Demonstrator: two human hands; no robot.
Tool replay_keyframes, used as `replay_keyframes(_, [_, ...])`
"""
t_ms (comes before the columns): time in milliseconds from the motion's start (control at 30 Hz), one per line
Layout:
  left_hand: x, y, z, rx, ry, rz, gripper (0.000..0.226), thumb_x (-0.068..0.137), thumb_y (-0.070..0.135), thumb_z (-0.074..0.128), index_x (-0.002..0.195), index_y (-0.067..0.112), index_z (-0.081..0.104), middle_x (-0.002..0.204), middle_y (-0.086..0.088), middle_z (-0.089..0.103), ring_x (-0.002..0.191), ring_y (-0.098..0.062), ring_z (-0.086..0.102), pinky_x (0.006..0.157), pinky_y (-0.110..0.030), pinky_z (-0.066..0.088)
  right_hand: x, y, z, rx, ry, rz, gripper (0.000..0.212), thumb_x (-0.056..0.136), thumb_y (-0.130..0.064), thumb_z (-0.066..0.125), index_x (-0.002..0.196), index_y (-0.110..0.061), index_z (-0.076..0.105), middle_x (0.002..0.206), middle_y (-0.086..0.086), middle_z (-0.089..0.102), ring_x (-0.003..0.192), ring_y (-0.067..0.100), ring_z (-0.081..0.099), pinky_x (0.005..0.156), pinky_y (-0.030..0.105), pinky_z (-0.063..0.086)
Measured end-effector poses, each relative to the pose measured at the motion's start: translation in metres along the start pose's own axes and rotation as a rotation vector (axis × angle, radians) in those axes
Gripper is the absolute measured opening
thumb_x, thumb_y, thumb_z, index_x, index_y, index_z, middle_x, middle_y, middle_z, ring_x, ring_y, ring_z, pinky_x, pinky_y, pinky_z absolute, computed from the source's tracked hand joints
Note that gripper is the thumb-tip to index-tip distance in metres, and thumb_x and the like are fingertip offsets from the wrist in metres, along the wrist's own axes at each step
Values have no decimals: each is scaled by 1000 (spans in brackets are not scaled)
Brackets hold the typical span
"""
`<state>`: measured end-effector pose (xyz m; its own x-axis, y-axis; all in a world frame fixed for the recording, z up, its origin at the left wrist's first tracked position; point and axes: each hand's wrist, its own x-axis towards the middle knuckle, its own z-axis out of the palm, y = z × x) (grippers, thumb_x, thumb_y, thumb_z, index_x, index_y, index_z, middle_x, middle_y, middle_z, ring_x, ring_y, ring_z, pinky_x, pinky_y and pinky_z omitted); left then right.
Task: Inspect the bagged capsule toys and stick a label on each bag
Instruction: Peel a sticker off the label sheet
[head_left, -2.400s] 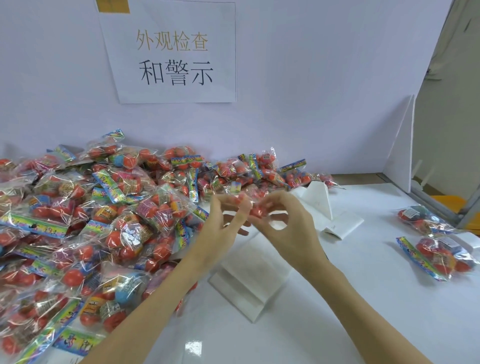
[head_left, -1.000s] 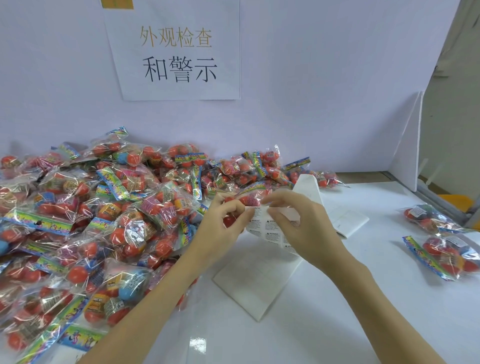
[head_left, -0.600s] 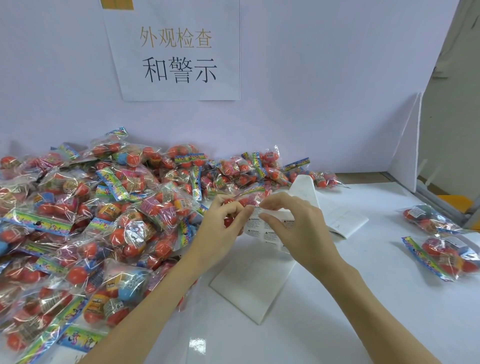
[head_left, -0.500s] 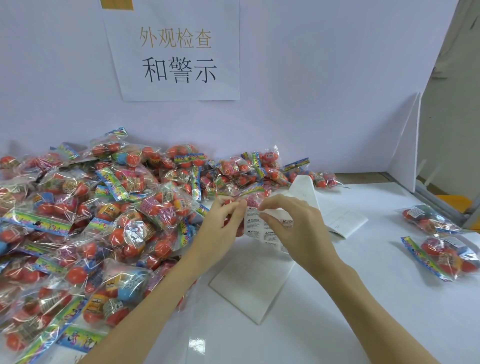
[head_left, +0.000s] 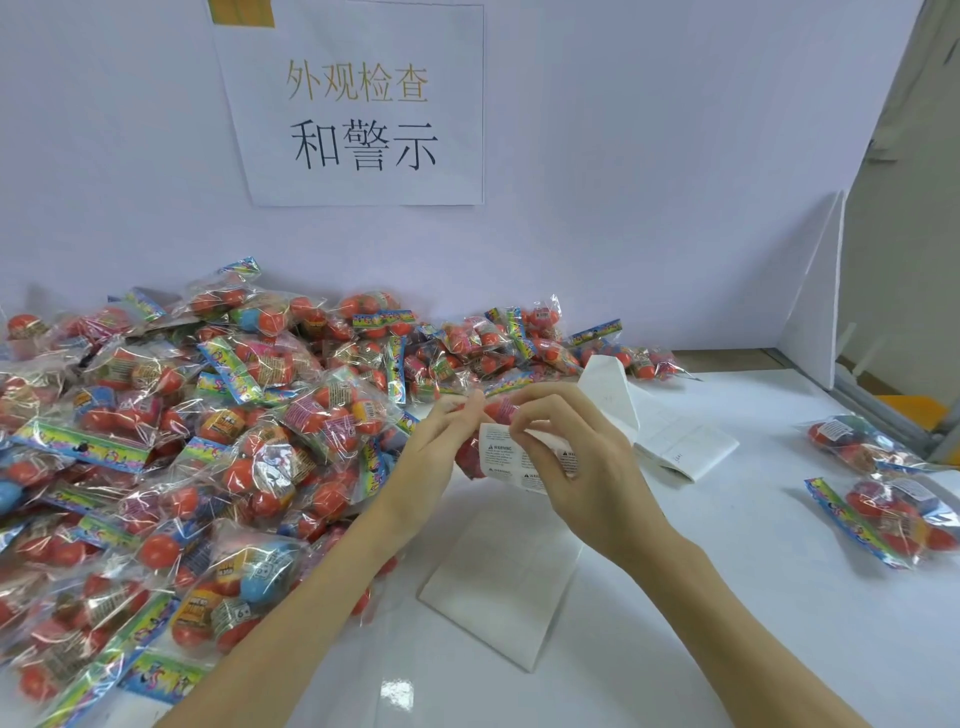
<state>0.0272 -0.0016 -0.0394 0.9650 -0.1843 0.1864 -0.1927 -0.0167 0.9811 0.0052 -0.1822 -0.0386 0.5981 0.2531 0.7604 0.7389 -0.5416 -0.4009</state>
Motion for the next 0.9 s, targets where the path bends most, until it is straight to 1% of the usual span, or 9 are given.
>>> replay_keyframes(100, [2, 4, -2, 74, -12, 19, 32, 106, 15, 53, 97, -8, 74, 108, -25, 55, 96, -33, 62, 76, -27, 52, 0, 1, -1, 2, -43, -22, 8, 99, 1, 63, 101, -6, 66, 122, 4, 60, 117, 11, 58, 98, 20, 46])
replay_keyframes(167, [2, 5, -3, 82, -20, -10, 30, 105, 9, 53, 89, -8, 72, 101, -25, 53, 91, -27, 60, 74, -26, 49, 0, 1, -1, 6, -76, -29, 8, 100, -1, 63, 101, -8, 65, 123, 3, 58, 117, 14, 58, 98, 20, 45])
replay_keyframes(300, [5, 1, -6, 31, -18, -77, 27, 102, 8, 55, 96, -13, 72, 110, -31, 54, 88, -18, 62, 72, -22, 51, -1, -3, -1, 41, -136, -24, 14, 98, 2, 64, 102, -11, 65, 128, 2, 55, 121, 15, 56, 102, 23, 44])
replay_keyframes(400, [7, -1, -7, 43, 5, -83, 27, 102, 7, 56, 91, -13, 71, 100, -22, 54, 85, -22, 60, 70, -28, 49, 1, -11, 1, 154, -95, 41, 18, 96, 5, 65, 101, -12, 63, 127, 1, 59, 124, 21, 58, 102, 27, 45])
replay_keyframes(500, [5, 0, -4, 56, 51, -26, 34, 106, 16, 54, 89, -1, 78, 100, -12, 56, 86, -25, 61, 68, -28, 49, 5, -17, 0, 423, 80, 264, 11, 98, 0, 63, 100, -11, 62, 115, -3, 69, 115, 20, 65, 94, 27, 52])
replay_keyframes(600, [4, 0, -6, 27, 160, 91, 36, 108, 28, 51, 97, 10, 80, 115, -11, 58, 95, -20, 64, 77, -24, 50, 8, -11, -5, 598, 225, 497, 5, 99, -2, 64, 100, -7, 65, 96, -8, 70, 93, 12, 66, 81, 26, 55])
replay_keyframes(700, [4, -1, -11, -29, 201, 152, 17, 95, 17, 62, 104, 19, 77, 113, -6, 62, 91, -16, 58, 80, -23, 46, 10, -3, -9, 635, 274, 601, 8, 101, -1, 63, 99, -8, 67, 85, -4, 66, 81, 15, 62, 72, 24, 53])
replay_keyframes(767, [4, -3, -13, -10, 169, 193, 33, 91, 6, 62, 114, 27, 73, 116, 3, 69, 89, -10, 58, 78, -20, 47, 11, 0, -11, 631, 264, 620, 10, 100, -2, 63, 97, -10, 67, 80, -4, 66, 75, 14, 62, 69, 23, 52])
replay_keyframes(900, [7, -6, -13, -17, 107, 237, 55, 93, 11, 64, 138, 43, 60, 122, 9, 65, 100, -11, 58, 88, -27, 50, 8, 4, -10, 648, 162, 640, 11, 100, 0, 63, 95, -10, 67, 76, -3, 66, 66, 15, 57, 66, 23, 50])
